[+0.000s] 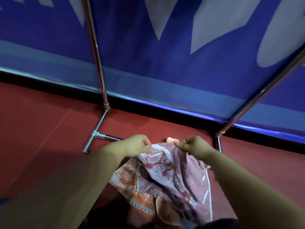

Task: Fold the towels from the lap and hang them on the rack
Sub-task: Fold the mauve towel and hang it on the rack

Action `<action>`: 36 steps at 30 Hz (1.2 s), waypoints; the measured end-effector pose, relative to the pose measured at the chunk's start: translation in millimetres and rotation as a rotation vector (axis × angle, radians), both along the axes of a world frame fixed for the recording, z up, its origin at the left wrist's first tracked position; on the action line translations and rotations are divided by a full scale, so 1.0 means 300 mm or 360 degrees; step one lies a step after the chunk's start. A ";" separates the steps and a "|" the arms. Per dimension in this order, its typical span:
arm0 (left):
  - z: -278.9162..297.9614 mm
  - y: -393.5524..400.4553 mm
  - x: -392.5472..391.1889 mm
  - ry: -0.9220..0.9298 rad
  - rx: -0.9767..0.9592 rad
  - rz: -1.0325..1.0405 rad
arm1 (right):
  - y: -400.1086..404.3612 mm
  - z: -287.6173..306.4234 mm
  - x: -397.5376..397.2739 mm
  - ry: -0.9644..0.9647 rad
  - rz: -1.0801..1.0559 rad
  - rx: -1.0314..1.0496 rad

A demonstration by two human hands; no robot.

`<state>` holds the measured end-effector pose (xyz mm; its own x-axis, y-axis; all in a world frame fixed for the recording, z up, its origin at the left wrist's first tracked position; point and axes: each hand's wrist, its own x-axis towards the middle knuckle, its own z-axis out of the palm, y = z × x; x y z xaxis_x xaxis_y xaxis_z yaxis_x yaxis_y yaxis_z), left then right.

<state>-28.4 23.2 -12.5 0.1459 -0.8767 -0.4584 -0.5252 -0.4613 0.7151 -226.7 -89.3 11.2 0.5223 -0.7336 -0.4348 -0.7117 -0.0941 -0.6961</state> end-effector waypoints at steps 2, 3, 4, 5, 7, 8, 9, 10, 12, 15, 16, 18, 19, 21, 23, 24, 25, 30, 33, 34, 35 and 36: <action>0.115 0.031 0.013 -0.0046 -0.0038 0.0010 | 0.009 0.092 -0.032 -0.0046 -0.0021 -0.0120; 0.173 0.044 0.012 -0.0091 -0.0067 0.0002 | 0.019 0.138 -0.045 -0.0085 -0.0022 -0.0165; 0.232 0.056 0.006 -0.0144 -0.0104 0.0001 | 0.031 0.181 -0.056 -0.0115 -0.0016 -0.0199; 0.285 0.067 -0.004 -0.0192 -0.0155 0.0019 | 0.047 0.222 -0.065 -0.0127 0.0000 -0.0228; 0.380 0.089 -0.029 -0.0246 -0.0275 0.0066 | 0.090 0.309 -0.077 -0.0128 0.0076 -0.0305; 0.425 0.101 -0.044 -0.0231 -0.0339 0.0100 | 0.113 0.350 -0.083 -0.0110 0.0134 -0.0344; 0.468 0.115 -0.057 -0.0220 -0.0406 0.0129 | 0.138 0.388 -0.089 -0.0084 0.0197 -0.0375; 0.512 0.133 -0.070 -0.0255 -0.0464 0.0135 | 0.165 0.423 -0.095 -0.0047 0.0250 -0.0380; 0.594 0.178 -0.090 -0.0405 -0.0588 0.0081 | 0.222 0.475 -0.111 0.0020 0.0362 -0.0367; 0.687 0.259 -0.122 -0.0497 -0.0753 -0.0025 | 0.294 0.501 -0.118 -0.0134 0.0364 -0.0333; 0.701 0.279 -0.134 -0.0579 -0.0762 -0.0062 | 0.314 0.502 -0.111 -0.0246 0.0308 -0.0300; 0.711 0.304 -0.159 -0.0836 -0.0724 -0.0174 | 0.355 0.517 -0.085 -0.0462 0.0264 -0.0176; 0.711 0.307 -0.170 -0.0937 -0.0710 -0.0220 | 0.373 0.520 -0.072 -0.0536 0.0295 -0.0120; 0.717 0.312 -0.182 -0.1003 -0.0719 -0.0238 | 0.401 0.527 -0.053 -0.0596 0.0380 -0.0078; 0.728 0.322 -0.176 -0.0964 -0.0736 -0.0197 | 0.414 0.535 -0.045 -0.0619 0.0399 -0.0041; 0.733 0.327 -0.171 -0.0937 -0.0741 -0.0182 | 0.418 0.541 -0.041 -0.0645 0.0388 -0.0028; 0.738 0.332 -0.165 -0.0902 -0.0735 -0.0167 | 0.419 0.546 -0.039 -0.0671 0.0366 -0.0027; 0.736 0.338 -0.083 -0.0672 -0.0602 -0.0120 | 0.384 0.584 -0.047 -0.0827 0.0202 -0.0108; 0.705 0.337 -0.024 -0.0301 -0.0585 0.0036 | 0.351 0.612 -0.084 -0.0900 0.0134 -0.0122; 0.700 0.336 -0.016 -0.0091 -0.0615 0.0129 | 0.341 0.619 -0.097 -0.0867 0.0136 -0.0153; 0.699 0.334 -0.018 0.0089 -0.0648 0.0192 | 0.330 0.620 -0.108 -0.0810 0.0155 -0.0192; 0.705 0.333 -0.030 0.0207 -0.0686 0.0217 | 0.325 0.620 -0.116 -0.0738 0.0188 -0.0220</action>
